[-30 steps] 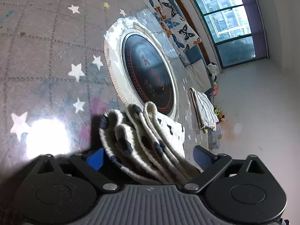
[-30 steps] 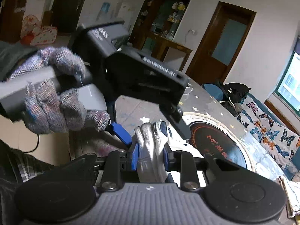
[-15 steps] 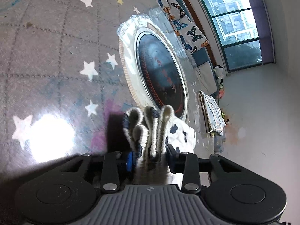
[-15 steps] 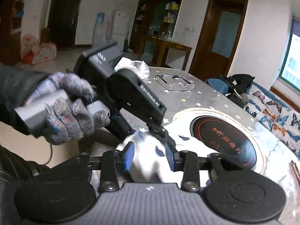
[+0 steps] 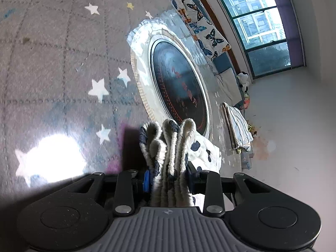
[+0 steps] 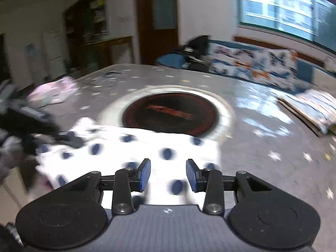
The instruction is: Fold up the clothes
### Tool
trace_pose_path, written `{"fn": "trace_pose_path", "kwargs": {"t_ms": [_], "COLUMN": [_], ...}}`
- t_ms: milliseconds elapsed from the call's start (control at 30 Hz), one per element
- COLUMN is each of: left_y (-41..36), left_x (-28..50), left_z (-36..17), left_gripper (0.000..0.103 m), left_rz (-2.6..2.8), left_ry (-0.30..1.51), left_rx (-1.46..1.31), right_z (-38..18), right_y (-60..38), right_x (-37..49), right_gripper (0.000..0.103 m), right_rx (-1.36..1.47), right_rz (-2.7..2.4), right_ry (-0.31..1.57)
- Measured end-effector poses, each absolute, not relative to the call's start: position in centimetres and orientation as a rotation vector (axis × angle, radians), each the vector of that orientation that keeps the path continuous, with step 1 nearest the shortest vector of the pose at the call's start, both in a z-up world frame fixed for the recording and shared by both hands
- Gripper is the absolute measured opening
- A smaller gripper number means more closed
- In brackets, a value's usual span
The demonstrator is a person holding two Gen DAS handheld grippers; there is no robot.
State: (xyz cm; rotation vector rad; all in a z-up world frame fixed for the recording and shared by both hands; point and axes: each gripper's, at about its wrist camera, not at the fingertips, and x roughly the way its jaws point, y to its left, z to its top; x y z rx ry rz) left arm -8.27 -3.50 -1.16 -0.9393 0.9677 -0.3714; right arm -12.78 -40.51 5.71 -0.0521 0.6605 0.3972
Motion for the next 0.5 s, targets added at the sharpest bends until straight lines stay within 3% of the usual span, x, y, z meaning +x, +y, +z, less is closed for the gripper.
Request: {"fn": "trace_pose_path", "kwargs": {"t_ms": [367, 500], "left_y": [-4.3, -4.3], "left_x": [-8.0, -7.9], "left_z": [-0.6, -0.4], "left_gripper": [0.036, 0.035], "left_rz": [-0.371, -0.372], "left_ry": [0.963, 0.964], "left_rx": [-0.880, -0.867], "right_z": [2.5, 2.4], "right_y": [-44.2, -43.8], "right_x": [-11.3, -11.5], "right_gripper": [0.037, 0.042], "right_rx": [0.130, 0.135], "right_rz": [0.320, 0.276], "right_ry": [0.756, 0.742]}}
